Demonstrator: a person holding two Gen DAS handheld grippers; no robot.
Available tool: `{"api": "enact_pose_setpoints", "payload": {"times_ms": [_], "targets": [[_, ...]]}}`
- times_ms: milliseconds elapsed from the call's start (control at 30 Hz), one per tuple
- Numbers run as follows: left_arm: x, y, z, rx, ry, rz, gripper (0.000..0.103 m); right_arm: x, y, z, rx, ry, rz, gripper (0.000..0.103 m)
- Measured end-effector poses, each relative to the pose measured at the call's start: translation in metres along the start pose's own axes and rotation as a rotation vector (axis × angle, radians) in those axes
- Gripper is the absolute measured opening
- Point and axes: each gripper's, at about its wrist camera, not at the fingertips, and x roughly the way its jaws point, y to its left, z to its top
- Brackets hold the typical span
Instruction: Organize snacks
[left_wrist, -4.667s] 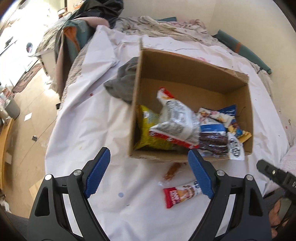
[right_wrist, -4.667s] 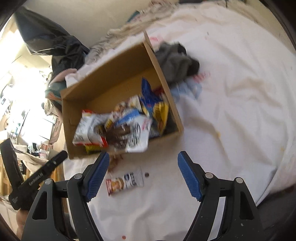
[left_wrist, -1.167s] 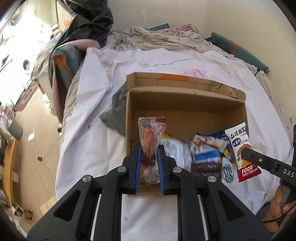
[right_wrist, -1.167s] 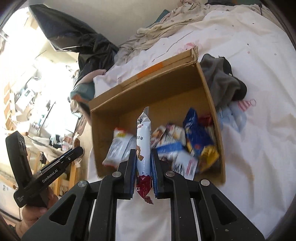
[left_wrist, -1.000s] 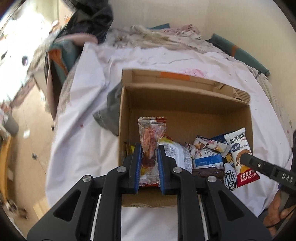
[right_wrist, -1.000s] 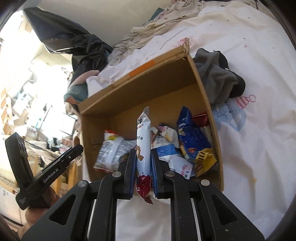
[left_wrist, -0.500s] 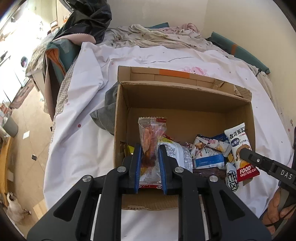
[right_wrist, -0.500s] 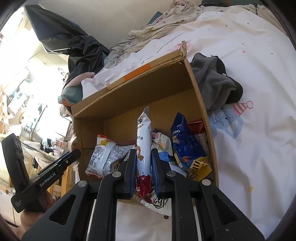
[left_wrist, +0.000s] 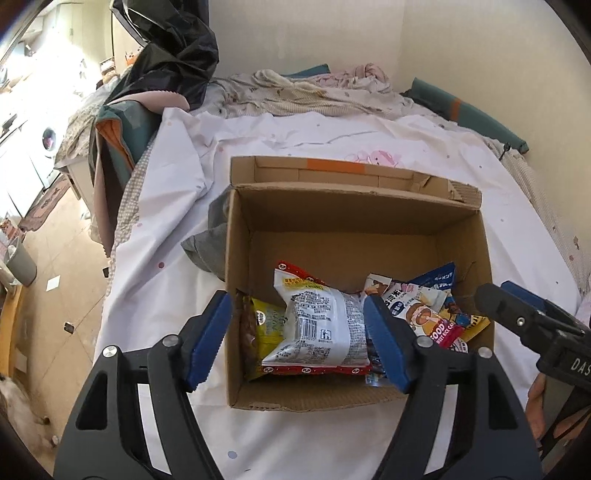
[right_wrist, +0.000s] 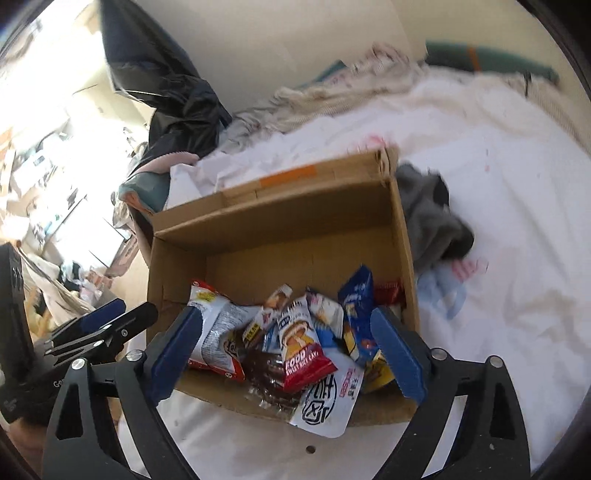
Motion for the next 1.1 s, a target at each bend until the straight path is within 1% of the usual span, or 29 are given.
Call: {"api": "enact_pose_setpoints", "payload": {"times_ms": [167, 233, 300, 433, 467, 533, 567, 600, 633, 667, 700, 733, 767, 900, 967, 1033, 1100], "targets": [[-0.013, 0.004, -0.003, -0.002, -0.014, 0.003, 0.071, -0.017, 0.011, -0.003, -0.045, -0.045, -0.053, 0.101], [-0.022, 0.007, -0.006, -0.006, -0.038, 0.011, 0.071, -0.026, 0.012, -0.005, -0.052, -0.067, -0.076, 0.102], [-0.03, 0.01, -0.01, -0.018, -0.056, 0.022, 0.071, -0.036, 0.013, -0.007, -0.048, -0.082, -0.081, 0.102], [-0.044, 0.01, -0.02, -0.011, -0.073, 0.051, 0.072, -0.06, 0.015, -0.013, -0.058, -0.122, -0.106, 0.102], [-0.049, 0.009, -0.023, -0.013, -0.079, 0.049, 0.073, -0.064, 0.017, -0.015, -0.066, -0.132, -0.112, 0.102], [-0.056, 0.009, -0.028, -0.013, -0.09, 0.053, 0.079, -0.075, 0.019, -0.021, -0.08, -0.148, -0.125, 0.102], [-0.06, 0.008, -0.03, -0.012, -0.098, 0.061, 0.081, -0.079, 0.019, -0.024, -0.077, -0.151, -0.12, 0.102], [-0.064, 0.008, -0.034, -0.012, -0.105, 0.069, 0.086, -0.083, 0.018, -0.026, -0.069, -0.16, -0.11, 0.102], [-0.068, 0.009, -0.037, -0.013, -0.112, 0.069, 0.089, -0.089, 0.018, -0.029, -0.06, -0.171, -0.096, 0.102], [-0.073, 0.01, -0.042, -0.018, -0.119, 0.068, 0.09, -0.094, 0.019, -0.032, -0.052, -0.173, -0.094, 0.102], [-0.076, 0.01, -0.045, -0.02, -0.12, 0.07, 0.093, -0.097, 0.02, -0.034, -0.048, -0.174, -0.1, 0.103], [-0.078, 0.01, -0.048, -0.016, -0.116, 0.073, 0.1, -0.1, 0.022, -0.038, -0.047, -0.173, -0.106, 0.103], [-0.081, 0.01, -0.052, -0.009, -0.11, 0.076, 0.101, -0.102, 0.023, -0.041, -0.049, -0.17, -0.108, 0.103], [-0.094, 0.012, -0.067, -0.014, -0.116, 0.069, 0.101, -0.106, 0.029, -0.056, -0.057, -0.146, -0.12, 0.103], [-0.099, 0.015, -0.073, -0.029, -0.118, 0.068, 0.101, -0.101, 0.03, -0.066, -0.055, -0.107, -0.136, 0.103], [-0.1, 0.017, -0.08, -0.033, -0.097, 0.067, 0.102, -0.096, 0.03, -0.074, -0.045, -0.077, -0.134, 0.103], [-0.101, 0.02, -0.086, -0.039, -0.077, 0.063, 0.102, -0.098, 0.032, -0.078, -0.041, -0.082, -0.146, 0.103]]}}
